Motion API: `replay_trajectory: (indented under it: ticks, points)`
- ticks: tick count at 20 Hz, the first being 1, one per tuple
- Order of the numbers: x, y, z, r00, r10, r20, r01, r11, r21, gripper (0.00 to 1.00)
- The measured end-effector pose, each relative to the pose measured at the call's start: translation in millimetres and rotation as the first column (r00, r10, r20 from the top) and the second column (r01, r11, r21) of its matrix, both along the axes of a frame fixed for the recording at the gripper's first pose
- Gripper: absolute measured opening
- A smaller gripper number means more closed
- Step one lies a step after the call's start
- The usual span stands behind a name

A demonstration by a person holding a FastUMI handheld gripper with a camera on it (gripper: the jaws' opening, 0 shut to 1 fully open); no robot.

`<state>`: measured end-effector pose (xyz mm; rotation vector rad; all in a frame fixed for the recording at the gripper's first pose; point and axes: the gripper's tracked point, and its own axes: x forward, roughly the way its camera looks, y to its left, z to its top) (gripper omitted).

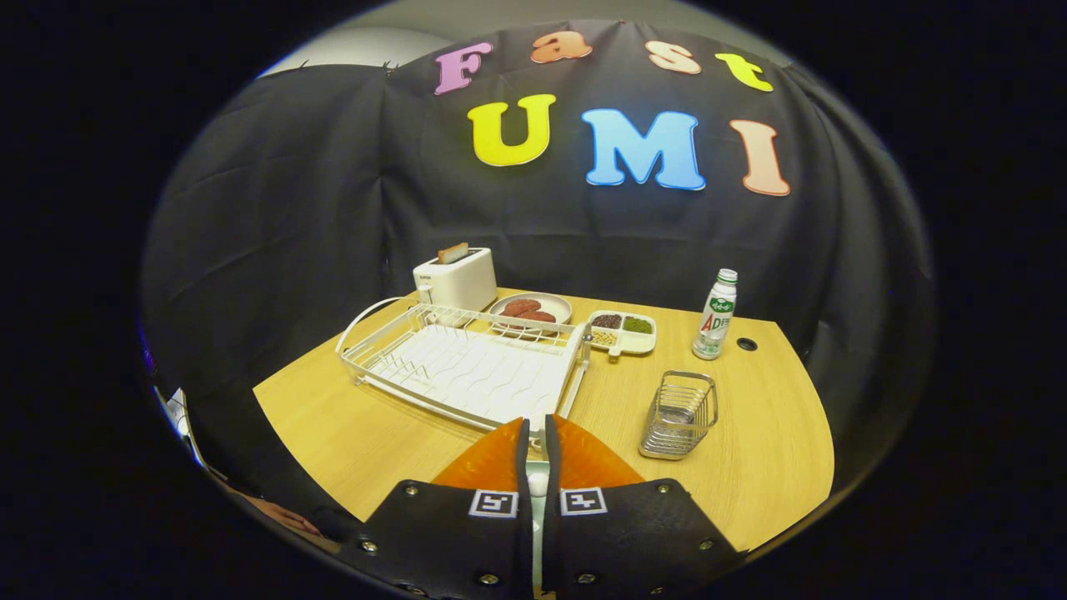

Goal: Take the plate from the dish rack, then take the spoon from the basket and place it into the plate.

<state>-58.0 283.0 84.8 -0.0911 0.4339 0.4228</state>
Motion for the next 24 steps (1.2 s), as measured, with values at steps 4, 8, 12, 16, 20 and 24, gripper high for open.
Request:
replay_trajectory:
  ticks: [4,8,12,16,20,24]
  points:
    - [3.3,17.3,-14.7,0.998,0.061,-0.031,-0.062,0.997,-0.045,0.04]
    - [2.1,32.1,-23.8,0.992,0.118,-0.053,-0.121,0.991,-0.057,0.05]
    - [3.0,35.3,-25.3,0.988,0.136,-0.071,-0.139,0.99,-0.037,0.13]
    - [15.2,15.8,-4.0,0.996,0.07,-0.055,-0.07,0.998,0.007,0.19]
    - [28.1,-28.7,29.6,0.999,-0.043,0.009,0.042,0.999,0.033,0.36]
    - [39.8,-76.7,79.2,0.976,-0.19,0.106,0.176,0.976,0.128,0.41]
